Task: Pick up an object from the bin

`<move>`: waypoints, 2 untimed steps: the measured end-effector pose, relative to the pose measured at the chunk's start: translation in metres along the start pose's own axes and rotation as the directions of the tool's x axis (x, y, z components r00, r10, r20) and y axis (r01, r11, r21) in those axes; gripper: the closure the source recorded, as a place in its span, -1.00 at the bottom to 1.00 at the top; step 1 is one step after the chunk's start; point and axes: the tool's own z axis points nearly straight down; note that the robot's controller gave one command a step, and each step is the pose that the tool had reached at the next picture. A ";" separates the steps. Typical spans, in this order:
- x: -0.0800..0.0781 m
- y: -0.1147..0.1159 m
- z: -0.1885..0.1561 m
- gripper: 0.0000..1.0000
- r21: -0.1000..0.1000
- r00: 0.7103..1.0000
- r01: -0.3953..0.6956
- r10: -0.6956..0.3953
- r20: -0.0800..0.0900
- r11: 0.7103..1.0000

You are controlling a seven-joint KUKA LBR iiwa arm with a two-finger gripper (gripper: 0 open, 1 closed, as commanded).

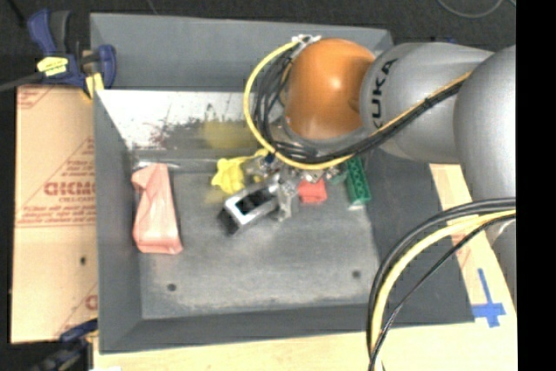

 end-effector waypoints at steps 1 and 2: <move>-0.028 0.020 0.004 1.00 0.004 0.967 0.256 -0.256 0.000 0.967; -0.029 0.021 0.004 1.00 0.003 0.967 0.255 -0.255 0.001 0.967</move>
Offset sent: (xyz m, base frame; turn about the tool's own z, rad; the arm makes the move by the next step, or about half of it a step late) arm 0.0000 0.0000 0.0000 0.0000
